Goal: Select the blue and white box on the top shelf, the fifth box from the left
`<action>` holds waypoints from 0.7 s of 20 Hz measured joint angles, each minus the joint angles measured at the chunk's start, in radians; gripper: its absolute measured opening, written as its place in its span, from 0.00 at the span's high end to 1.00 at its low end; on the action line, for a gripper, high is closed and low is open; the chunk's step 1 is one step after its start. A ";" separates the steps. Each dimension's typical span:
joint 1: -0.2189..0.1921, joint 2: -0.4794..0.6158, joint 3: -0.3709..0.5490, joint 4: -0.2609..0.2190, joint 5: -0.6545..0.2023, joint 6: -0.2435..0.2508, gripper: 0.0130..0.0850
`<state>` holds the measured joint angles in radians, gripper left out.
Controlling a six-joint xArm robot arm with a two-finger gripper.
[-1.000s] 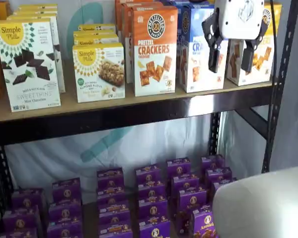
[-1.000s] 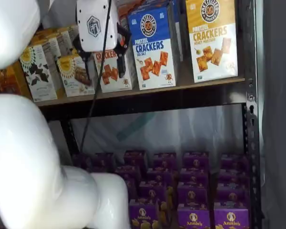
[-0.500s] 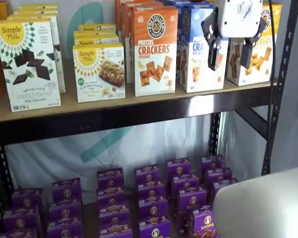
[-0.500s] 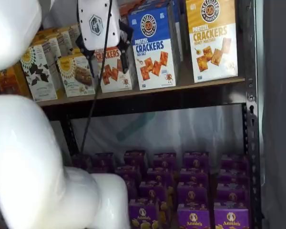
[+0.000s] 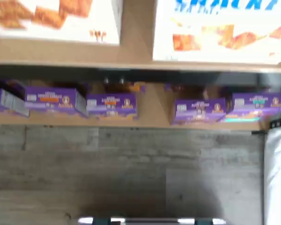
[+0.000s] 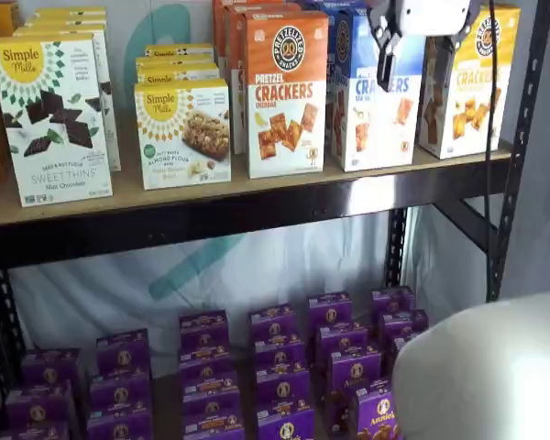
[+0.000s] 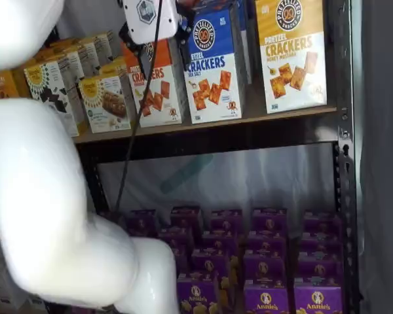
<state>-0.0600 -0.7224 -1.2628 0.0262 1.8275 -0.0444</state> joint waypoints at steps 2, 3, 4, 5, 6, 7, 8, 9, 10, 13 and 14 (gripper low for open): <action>-0.003 0.026 -0.028 -0.005 -0.014 -0.004 0.00; -0.006 0.038 -0.041 -0.002 -0.019 -0.007 0.00; -0.008 0.050 -0.053 -0.001 -0.026 -0.009 0.00; -0.008 0.062 -0.065 -0.004 -0.031 -0.009 0.00; -0.005 0.073 -0.076 -0.010 -0.036 -0.008 0.00; -0.005 0.082 -0.084 -0.011 -0.041 -0.009 0.00; -0.005 0.090 -0.091 -0.014 -0.050 -0.009 0.00; -0.005 0.095 -0.094 -0.016 -0.059 -0.009 0.00; -0.005 0.099 -0.096 -0.019 -0.069 -0.009 0.00; 0.003 0.108 -0.093 -0.048 -0.111 -0.006 0.00; 0.000 0.109 -0.091 -0.050 -0.123 -0.008 0.00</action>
<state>-0.0599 -0.6134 -1.3540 -0.0237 1.7043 -0.0521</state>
